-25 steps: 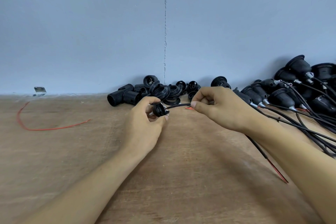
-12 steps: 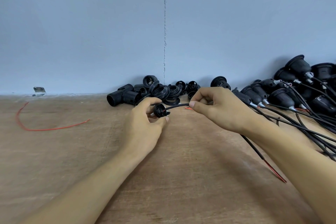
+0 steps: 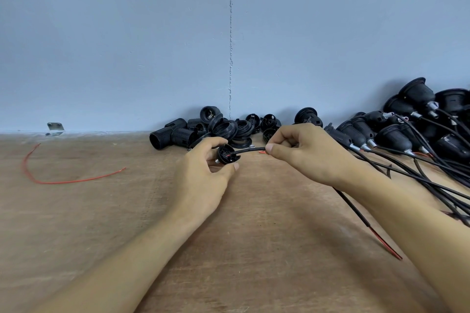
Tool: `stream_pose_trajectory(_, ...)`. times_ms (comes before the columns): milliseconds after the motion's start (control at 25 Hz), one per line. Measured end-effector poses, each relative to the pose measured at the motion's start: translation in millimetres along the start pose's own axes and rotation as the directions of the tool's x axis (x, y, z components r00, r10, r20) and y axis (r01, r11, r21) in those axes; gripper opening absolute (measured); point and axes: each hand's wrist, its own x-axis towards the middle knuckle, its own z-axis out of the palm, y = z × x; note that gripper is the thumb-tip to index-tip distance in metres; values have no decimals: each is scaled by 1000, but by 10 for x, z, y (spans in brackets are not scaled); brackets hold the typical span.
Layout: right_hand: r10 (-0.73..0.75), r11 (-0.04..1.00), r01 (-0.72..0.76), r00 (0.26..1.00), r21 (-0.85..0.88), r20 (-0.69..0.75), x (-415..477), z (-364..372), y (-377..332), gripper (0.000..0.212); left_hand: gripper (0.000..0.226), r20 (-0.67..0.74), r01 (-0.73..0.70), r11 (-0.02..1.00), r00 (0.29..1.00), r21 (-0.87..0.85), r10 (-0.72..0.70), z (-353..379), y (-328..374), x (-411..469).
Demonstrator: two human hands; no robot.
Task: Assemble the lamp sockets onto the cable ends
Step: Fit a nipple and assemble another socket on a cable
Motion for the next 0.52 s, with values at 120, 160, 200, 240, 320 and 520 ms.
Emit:
stream_pose_trajectory(120, -43, 997, 43, 999, -61, -3, -18, 30, -62, 16, 43, -5, -51, 997, 999, 64, 51, 0, 6, -22)
stream_pose_trajectory(160, -65, 994, 64, 998, -92, -6, -25, 38, -89, 16, 43, -5, -74, 993, 997, 93, 74, 1, 3, -28)
stream_pose_trajectory(200, -87, 989, 85, 996, -118, -10, -27, 40, -115, 16, 43, -4, -100, 988, 995, 122, 101, -3, 0, -32)
stream_pose_trajectory(240, -101, 986, 99, 995, -133, -11, -27, 33, -141, 16, 43, -4, -127, 981, 992, 150, 129, -10, 3, -35)
stream_pose_trajectory(320, -93, 986, 92, 996, -136, -2, -24, -9, -172, 16, 43, -6, -177, 965, 983, 191, 182, -17, 20, -46)
stream_pose_trajectory(520, 69, 997, -74, 985, 31, 158, -24, -107, -165, 19, 47, 31, -323, 900, 944, 292, 328, -14, 73, -95)
